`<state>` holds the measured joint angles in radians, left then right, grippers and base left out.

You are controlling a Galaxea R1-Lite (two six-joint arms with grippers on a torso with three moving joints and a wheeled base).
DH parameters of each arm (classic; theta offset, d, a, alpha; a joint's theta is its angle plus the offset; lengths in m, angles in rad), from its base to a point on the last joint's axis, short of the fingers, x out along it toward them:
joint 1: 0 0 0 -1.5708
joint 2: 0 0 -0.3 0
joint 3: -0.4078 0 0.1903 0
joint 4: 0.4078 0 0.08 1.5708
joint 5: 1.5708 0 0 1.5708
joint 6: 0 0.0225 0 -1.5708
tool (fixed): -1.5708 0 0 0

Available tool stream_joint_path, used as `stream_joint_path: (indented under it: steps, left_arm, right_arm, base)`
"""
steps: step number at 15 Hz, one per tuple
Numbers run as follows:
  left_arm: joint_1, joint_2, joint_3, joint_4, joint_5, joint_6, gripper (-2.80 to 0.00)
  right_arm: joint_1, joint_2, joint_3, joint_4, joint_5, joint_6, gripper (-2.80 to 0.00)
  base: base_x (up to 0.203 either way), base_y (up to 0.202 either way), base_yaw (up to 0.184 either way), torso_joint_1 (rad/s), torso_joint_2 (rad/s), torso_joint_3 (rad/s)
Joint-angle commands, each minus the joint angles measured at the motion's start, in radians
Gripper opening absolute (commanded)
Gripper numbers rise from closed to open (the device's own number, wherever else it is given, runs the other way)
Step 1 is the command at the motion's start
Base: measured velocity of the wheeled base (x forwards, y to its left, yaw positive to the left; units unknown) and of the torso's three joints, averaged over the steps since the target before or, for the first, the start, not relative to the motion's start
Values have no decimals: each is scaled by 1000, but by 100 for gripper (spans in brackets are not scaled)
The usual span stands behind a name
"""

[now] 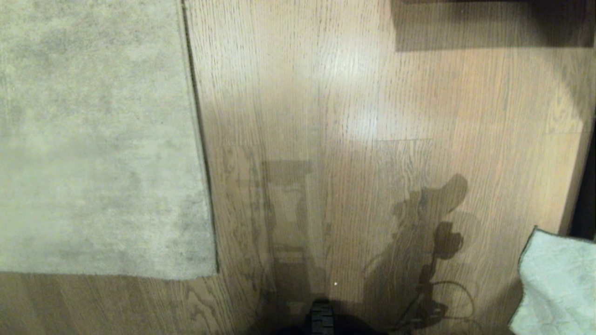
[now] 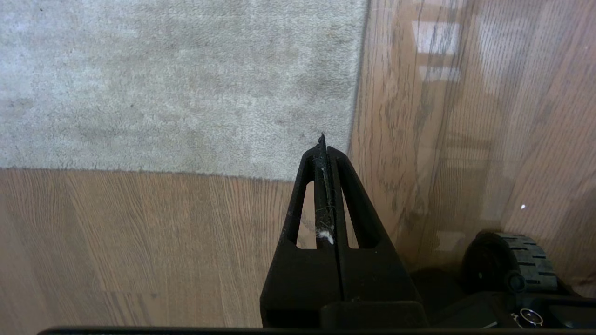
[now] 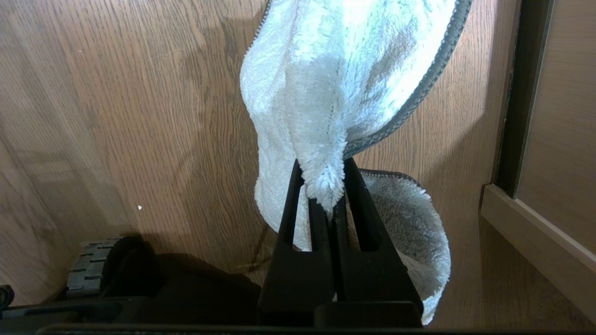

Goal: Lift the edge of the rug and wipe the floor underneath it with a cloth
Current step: Lift up the carpet

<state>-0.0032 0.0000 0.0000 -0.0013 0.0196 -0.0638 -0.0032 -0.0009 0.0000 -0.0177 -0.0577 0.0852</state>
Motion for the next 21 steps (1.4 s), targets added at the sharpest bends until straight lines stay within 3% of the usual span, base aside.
stream_joint_path:
  steps: [1,21]
  left_arm:
    - [0,0,0,0,0,1,-280]
    - [0,0,0,-2,0,-2,-280]
  right_arm:
    - [0,2,0,-1,-1,1,-280]
    - [0,2,0,-1,-1,1,-280]
  base:
    - [0,0,0,0,0,0]
    - [0,0,0,0,0,0]
